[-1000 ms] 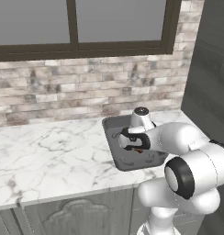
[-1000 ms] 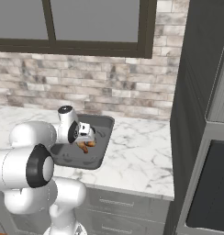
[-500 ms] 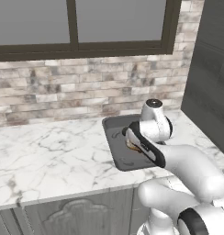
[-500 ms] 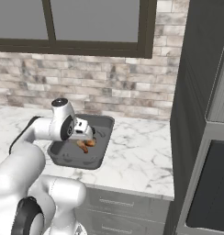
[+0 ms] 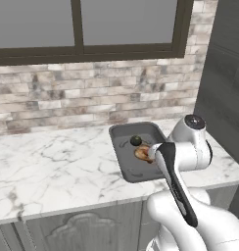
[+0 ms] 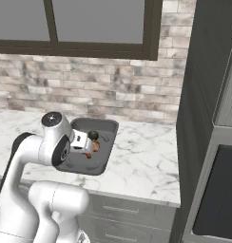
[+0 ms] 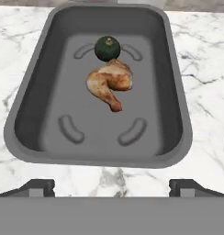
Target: Place one squash and one chicken drumstick in each tupperware on the nearby counter, to pack two identical lunches.
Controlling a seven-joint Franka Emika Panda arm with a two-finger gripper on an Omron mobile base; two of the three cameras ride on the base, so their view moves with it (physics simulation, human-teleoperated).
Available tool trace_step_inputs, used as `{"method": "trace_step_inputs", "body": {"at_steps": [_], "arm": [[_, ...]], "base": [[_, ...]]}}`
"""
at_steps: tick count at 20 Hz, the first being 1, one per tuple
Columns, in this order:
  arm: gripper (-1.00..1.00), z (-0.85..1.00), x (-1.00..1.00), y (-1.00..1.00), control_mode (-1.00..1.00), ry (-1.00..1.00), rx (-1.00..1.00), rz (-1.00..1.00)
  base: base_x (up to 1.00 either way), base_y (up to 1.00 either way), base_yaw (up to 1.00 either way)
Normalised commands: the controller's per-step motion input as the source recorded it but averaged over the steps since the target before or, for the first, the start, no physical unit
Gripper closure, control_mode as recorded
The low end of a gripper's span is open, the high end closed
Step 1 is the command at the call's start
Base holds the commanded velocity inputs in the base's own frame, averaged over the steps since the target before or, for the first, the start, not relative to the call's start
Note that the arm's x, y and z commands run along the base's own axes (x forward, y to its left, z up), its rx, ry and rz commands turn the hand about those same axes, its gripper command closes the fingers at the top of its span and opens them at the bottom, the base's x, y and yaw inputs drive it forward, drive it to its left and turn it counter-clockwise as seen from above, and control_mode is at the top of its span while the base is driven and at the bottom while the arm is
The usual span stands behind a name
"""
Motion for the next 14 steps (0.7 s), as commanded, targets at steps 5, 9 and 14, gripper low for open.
{"method": "trace_step_inputs", "body": {"at_steps": [5,9,14], "arm": [[-1.00,0.08,-0.34,0.00,1.00,-0.10,0.00,0.02],[-1.00,0.00,0.00,0.00,1.00,0.00,0.00,0.00],[-1.00,0.00,0.00,0.00,1.00,0.00,0.00,0.00]], "base": [[-0.60,-0.05,0.03],[-1.00,-0.26,0.02],[-1.00,-0.50,-0.01]]}}
